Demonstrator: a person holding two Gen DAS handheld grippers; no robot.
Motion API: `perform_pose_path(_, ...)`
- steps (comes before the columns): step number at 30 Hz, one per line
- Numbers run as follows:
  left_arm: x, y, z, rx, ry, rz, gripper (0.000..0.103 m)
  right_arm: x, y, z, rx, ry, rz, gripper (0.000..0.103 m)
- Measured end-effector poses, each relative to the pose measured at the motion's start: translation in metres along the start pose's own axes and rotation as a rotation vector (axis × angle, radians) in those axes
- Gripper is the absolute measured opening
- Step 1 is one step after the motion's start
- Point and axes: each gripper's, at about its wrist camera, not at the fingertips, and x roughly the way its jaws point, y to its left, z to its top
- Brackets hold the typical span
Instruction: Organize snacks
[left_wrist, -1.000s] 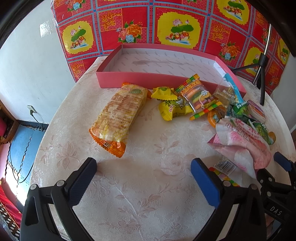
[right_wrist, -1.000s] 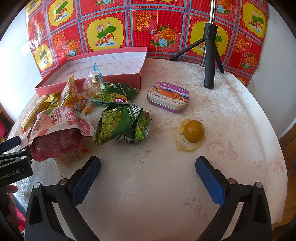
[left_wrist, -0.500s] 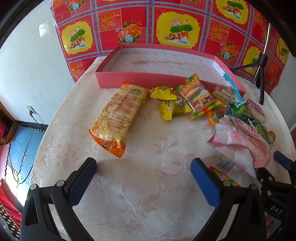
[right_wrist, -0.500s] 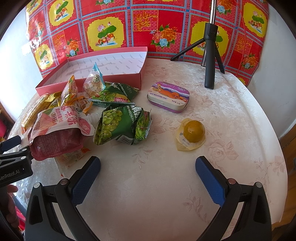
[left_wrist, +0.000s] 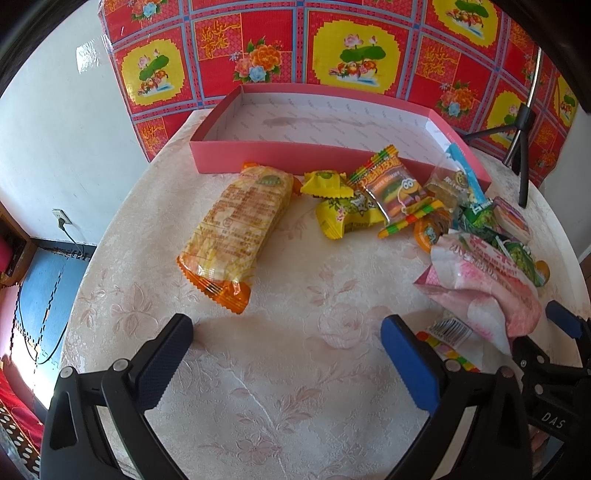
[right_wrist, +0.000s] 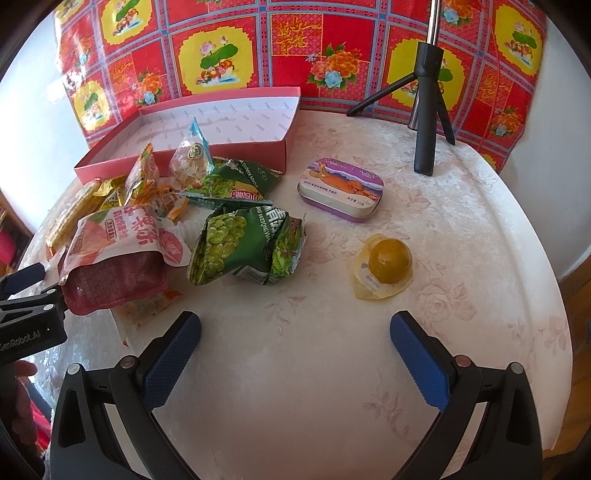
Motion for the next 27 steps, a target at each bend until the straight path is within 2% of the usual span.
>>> perform_pose_path(15, 0.0, 0.002, 0.0, 0.021, -0.002, -0.011, 0.102, -0.001, -0.001, -0.001, -0.036, 0.01, 0.026, 0.103)
perform_pose_path(18, -0.002, 0.004, -0.001, 0.019, -0.003, -0.014, 0.098, -0.001, -0.002, -0.002, -0.047, 0.013, 0.035, 0.103)
perform_pose_path(23, -0.009, 0.017, 0.0, -0.017, -0.007, -0.043, 0.085, -0.003, -0.003, -0.001, -0.043, 0.021, 0.052, 0.102)
perform_pose_path(27, -0.02, 0.03, 0.001, -0.037, -0.031, -0.051, 0.082, -0.006, -0.009, 0.001, -0.008, 0.01, 0.102, 0.098)
